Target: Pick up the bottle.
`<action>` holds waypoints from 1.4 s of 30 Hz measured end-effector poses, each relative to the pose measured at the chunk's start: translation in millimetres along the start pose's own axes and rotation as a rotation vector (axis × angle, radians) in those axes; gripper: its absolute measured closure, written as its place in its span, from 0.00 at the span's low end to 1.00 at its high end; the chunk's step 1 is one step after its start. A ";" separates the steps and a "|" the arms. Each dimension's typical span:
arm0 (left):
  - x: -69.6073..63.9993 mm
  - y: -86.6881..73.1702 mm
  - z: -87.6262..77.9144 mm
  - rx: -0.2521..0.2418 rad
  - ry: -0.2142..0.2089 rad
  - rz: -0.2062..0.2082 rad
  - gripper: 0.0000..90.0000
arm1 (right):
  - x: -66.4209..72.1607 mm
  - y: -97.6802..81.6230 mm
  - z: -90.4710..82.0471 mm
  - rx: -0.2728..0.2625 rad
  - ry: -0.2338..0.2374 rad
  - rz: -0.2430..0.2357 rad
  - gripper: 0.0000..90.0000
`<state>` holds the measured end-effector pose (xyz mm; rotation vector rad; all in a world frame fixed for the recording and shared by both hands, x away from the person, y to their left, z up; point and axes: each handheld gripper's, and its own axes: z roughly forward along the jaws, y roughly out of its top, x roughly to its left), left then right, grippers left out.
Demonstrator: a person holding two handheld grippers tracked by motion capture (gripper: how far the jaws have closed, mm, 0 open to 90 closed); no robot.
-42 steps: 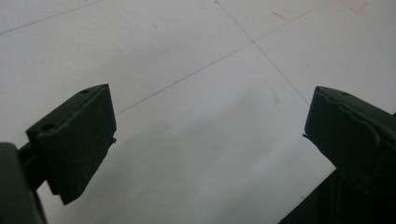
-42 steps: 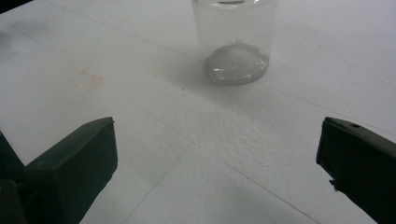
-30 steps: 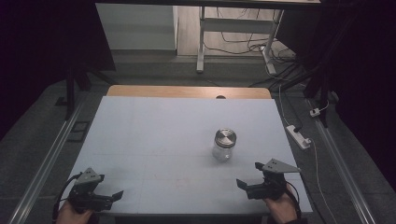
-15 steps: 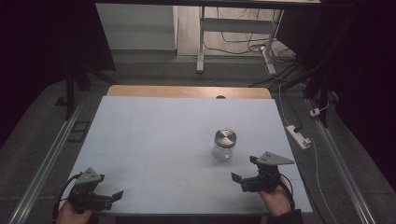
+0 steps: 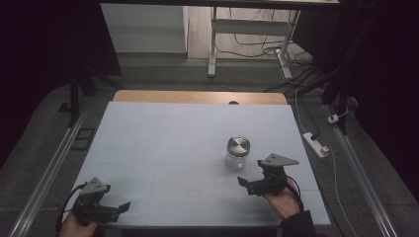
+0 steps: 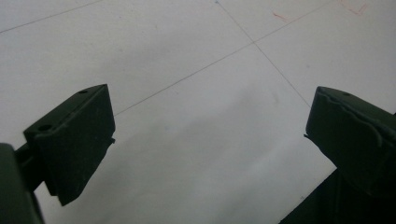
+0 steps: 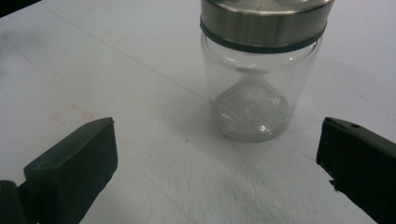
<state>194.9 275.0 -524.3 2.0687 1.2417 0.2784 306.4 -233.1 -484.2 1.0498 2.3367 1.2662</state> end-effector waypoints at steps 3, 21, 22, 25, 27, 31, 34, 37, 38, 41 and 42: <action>0.1 0.0 0.1 0.001 0.000 0.000 0.02 | -2.1 2.7 5.3 0.005 0.006 -0.004 0.00; 0.5 0.1 0.4 0.003 -0.004 -0.002 0.02 | -17.9 18.7 43.4 0.025 -0.013 -0.003 0.00; 0.5 0.1 0.5 0.003 -0.004 -0.002 0.02 | -17.9 18.7 43.4 0.025 -0.013 -0.003 0.00; 0.6 0.1 0.6 0.004 -0.004 -0.004 0.02 | -20.4 21.8 50.7 0.037 -0.019 -0.009 0.00; 0.7 0.1 0.5 0.004 -0.005 -0.004 0.03 | -21.0 22.8 54.7 0.046 -0.021 -0.009 0.00; 0.6 0.2 0.7 0.006 -0.005 -0.004 0.02 | -21.2 24.7 60.8 0.047 -0.021 -0.022 0.00; 0.7 0.2 0.7 0.006 -0.005 -0.005 0.03 | -20.8 26.4 64.7 0.047 -0.027 -0.026 0.00; 0.7 0.2 0.7 0.006 -0.004 -0.005 0.03 | -21.0 27.2 68.5 0.052 -0.039 -0.030 0.00; 0.7 0.2 0.7 0.006 -0.005 -0.005 0.02 | -21.3 27.4 69.4 0.054 -0.041 -0.031 0.00; 0.7 0.2 0.8 0.006 -0.006 -0.005 0.03 | -21.5 28.1 71.5 0.053 -0.041 -0.033 0.03; 0.7 0.2 0.8 0.007 -0.006 -0.005 0.03 | -21.4 28.3 72.1 0.052 -0.044 -0.038 0.04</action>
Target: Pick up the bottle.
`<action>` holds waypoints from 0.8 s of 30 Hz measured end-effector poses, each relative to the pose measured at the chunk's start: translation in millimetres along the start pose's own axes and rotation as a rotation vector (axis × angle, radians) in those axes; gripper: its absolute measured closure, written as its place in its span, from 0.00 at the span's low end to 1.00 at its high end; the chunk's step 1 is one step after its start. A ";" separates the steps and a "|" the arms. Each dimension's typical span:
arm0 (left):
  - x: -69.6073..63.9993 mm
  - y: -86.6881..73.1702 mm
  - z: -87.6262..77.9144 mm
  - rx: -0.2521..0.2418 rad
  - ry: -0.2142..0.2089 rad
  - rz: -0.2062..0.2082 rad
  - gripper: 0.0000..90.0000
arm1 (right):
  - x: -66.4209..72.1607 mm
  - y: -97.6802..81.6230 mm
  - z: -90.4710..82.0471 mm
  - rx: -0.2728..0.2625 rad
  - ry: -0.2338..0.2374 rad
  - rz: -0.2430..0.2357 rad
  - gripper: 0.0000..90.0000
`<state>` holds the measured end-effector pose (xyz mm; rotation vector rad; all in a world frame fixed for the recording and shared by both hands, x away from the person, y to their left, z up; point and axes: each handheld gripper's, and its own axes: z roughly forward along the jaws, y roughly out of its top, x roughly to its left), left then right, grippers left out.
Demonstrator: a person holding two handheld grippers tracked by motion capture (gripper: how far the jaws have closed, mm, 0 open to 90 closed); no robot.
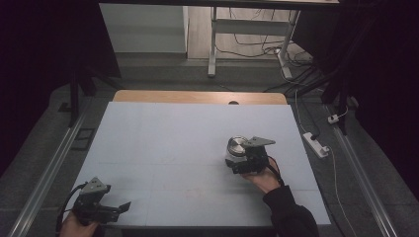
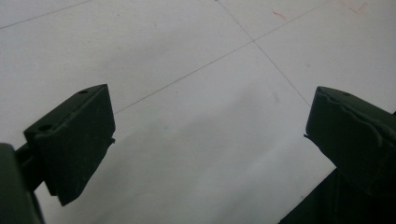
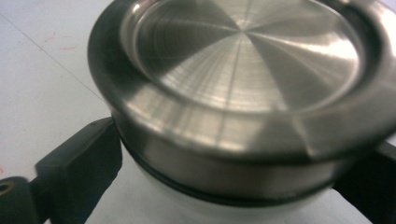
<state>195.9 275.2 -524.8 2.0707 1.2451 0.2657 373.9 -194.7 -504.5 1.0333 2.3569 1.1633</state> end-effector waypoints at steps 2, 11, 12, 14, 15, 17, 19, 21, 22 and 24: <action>0.0 0.0 0.1 0.000 0.000 0.000 0.03 | -0.6 0.1 1.1 0.002 -0.008 -0.006 0.07; -0.2 0.0 0.0 0.001 0.001 0.002 0.03 | -3.9 0.0 2.3 -0.017 -0.009 -0.024 0.15; -0.2 0.1 0.0 0.001 0.000 0.002 0.03 | -3.9 -0.2 2.0 -0.016 -0.011 -0.032 0.15; -0.3 0.0 0.0 0.001 0.000 0.002 0.03 | -3.6 -0.1 1.8 -0.016 -0.013 -0.037 0.15; -0.3 0.0 0.0 0.000 0.000 0.003 0.03 | -3.2 0.0 1.8 -0.016 -0.016 -0.038 0.15; -0.3 -0.1 -0.1 0.000 -0.001 0.004 0.03 | -3.0 0.2 1.7 -0.016 -0.018 -0.042 0.16; -0.4 -0.1 -0.1 0.000 -0.001 0.003 0.03 | -2.9 0.3 1.5 -0.015 -0.019 -0.043 0.16; -0.3 -0.1 -0.1 0.000 -0.002 0.004 0.03 | -2.7 0.5 1.4 -0.014 -0.021 -0.045 0.16; -0.2 -0.1 -0.1 0.000 -0.002 0.005 0.03 | -2.7 0.5 1.3 -0.014 -0.022 -0.046 0.16; -0.2 -0.1 -0.1 0.000 -0.003 0.004 0.03 | -2.6 0.7 1.0 -0.013 -0.023 -0.045 0.16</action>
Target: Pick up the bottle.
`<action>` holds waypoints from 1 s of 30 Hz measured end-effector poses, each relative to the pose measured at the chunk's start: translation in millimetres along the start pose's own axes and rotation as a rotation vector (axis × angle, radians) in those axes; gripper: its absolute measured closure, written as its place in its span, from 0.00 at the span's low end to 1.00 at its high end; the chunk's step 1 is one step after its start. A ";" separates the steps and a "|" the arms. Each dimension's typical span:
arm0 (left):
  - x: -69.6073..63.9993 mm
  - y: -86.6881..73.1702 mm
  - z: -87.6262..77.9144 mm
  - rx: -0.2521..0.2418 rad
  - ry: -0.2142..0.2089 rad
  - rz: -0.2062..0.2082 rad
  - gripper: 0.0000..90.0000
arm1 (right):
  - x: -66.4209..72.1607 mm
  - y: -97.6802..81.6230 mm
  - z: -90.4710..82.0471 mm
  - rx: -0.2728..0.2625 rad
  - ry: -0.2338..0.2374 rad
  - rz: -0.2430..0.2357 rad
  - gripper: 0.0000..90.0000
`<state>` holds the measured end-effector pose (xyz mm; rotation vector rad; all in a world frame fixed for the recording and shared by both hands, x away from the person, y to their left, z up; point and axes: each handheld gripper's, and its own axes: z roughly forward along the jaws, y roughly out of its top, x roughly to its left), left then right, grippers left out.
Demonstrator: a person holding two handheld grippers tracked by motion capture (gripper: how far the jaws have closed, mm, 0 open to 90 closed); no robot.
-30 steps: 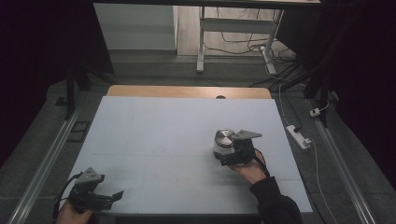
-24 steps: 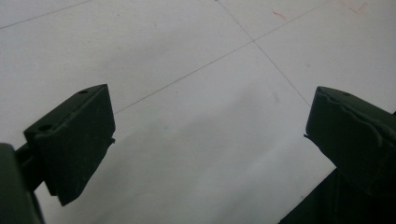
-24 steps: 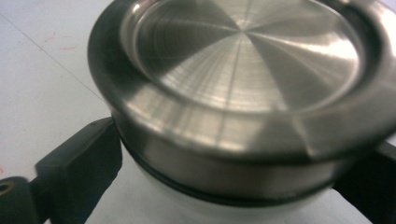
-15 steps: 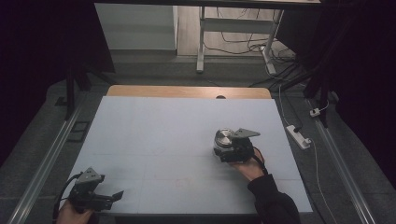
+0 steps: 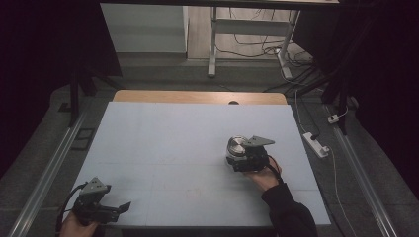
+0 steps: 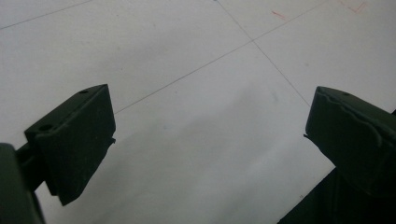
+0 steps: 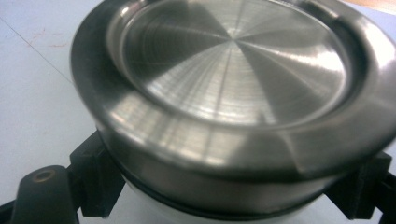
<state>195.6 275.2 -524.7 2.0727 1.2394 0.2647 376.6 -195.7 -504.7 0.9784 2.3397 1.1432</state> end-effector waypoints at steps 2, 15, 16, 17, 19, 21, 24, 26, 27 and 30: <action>0.1 0.0 -0.1 -0.001 0.000 0.000 0.03 | -0.1 0.2 -0.7 -0.001 0.003 0.006 0.16; 0.3 0.0 -0.2 -0.002 -0.002 -0.003 0.03 | 11.3 10.0 -11.8 -0.033 0.040 -0.004 0.16; 0.3 -0.1 -0.2 -0.002 -0.002 -0.003 0.03 | 12.9 10.9 -12.2 -0.034 0.044 -0.008 0.16; 0.3 -0.1 -0.2 -0.002 -0.002 -0.003 0.03 | 14.6 11.6 -12.7 -0.035 0.048 -0.009 0.16; 0.3 0.0 -0.2 -0.002 -0.001 -0.002 0.03 | 17.7 13.2 -13.8 -0.039 0.055 -0.021 0.16; 0.3 -0.1 -0.2 -0.002 -0.001 -0.001 0.03 | 21.4 14.9 -14.9 -0.045 0.060 -0.021 0.16; 0.3 -0.1 -0.3 -0.003 -0.001 -0.002 0.03 | 25.9 17.2 -16.6 -0.051 0.071 -0.021 0.16; 0.3 -0.1 -0.3 -0.003 -0.001 -0.002 0.03 | 28.6 18.5 -17.5 -0.054 0.080 -0.021 0.16; 0.3 -0.1 -0.3 -0.003 -0.001 -0.002 0.03 | 30.2 19.1 -17.7 -0.056 0.084 -0.025 0.16; 0.4 -0.1 -0.3 -0.003 -0.002 -0.004 0.03 | 35.4 20.8 -18.5 -0.056 0.095 -0.035 0.16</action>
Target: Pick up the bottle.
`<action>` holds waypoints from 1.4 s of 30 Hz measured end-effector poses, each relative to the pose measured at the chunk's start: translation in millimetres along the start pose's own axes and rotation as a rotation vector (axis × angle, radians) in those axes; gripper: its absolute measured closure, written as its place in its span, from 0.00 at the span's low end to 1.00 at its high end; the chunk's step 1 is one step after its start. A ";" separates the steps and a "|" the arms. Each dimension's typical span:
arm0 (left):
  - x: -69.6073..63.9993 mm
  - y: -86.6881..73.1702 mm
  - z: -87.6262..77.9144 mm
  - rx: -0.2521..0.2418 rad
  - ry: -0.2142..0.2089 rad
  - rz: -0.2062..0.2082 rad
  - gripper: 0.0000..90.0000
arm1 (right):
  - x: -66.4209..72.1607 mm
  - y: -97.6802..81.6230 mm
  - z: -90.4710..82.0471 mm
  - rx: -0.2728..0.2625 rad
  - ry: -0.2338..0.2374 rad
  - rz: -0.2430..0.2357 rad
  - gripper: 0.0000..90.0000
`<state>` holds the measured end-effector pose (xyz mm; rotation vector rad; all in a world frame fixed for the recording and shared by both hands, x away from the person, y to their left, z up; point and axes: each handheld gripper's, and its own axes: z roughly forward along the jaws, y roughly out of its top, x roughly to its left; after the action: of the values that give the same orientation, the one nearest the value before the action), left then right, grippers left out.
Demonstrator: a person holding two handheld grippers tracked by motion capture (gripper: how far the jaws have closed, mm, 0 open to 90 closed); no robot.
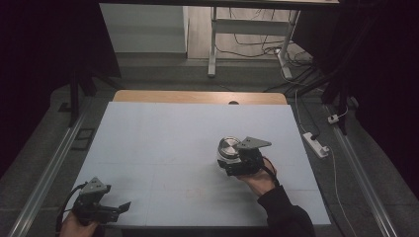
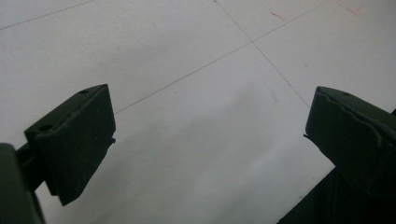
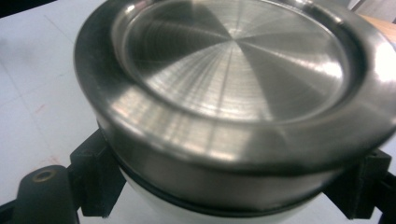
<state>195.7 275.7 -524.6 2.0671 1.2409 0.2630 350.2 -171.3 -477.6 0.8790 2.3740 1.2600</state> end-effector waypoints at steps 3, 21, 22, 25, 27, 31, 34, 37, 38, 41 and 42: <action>0.0 0.0 0.0 0.000 0.000 0.000 0.03 | 5.1 1.7 0.4 -0.002 0.018 -0.006 0.16; 0.1 0.1 0.0 0.001 -0.002 0.001 0.03 | 47.1 11.0 5.2 -0.020 0.117 -0.062 0.16; 0.1 0.1 0.1 0.001 -0.002 0.000 0.03 | 49.6 11.4 5.5 -0.018 0.120 -0.067 0.16; 0.1 0.1 0.1 0.002 -0.001 0.002 0.03 | 56.9 12.4 7.2 -0.014 0.129 -0.088 0.16; 0.1 0.1 0.0 0.001 -0.003 0.001 0.03 | 61.4 13.0 8.5 -0.013 0.139 -0.093 0.16; 0.1 0.1 0.2 0.002 -0.002 0.001 0.03 | 69.3 13.7 10.6 -0.009 0.155 -0.106 0.16; 0.1 0.1 0.1 0.002 -0.002 0.001 0.03 | 74.8 13.9 11.9 -0.008 0.165 -0.109 0.16; 0.3 0.1 0.1 0.002 -0.004 0.000 0.03 | 79.1 14.0 12.9 -0.007 0.175 -0.122 0.16; 0.2 0.1 0.0 0.001 -0.004 0.000 0.03 | 80.1 14.1 13.3 -0.007 0.178 -0.126 0.16; 0.1 0.2 -0.3 -0.001 -0.005 -0.002 0.02 | 82.0 13.6 13.9 -0.003 0.187 -0.131 0.16; 0.4 0.1 -0.6 -0.003 -0.007 -0.002 0.02 | 82.2 13.3 14.0 -0.003 0.188 -0.131 0.16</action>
<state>195.7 276.2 -524.2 2.0622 1.2374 0.2567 299.9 -103.6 -473.6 0.6171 2.5261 1.3459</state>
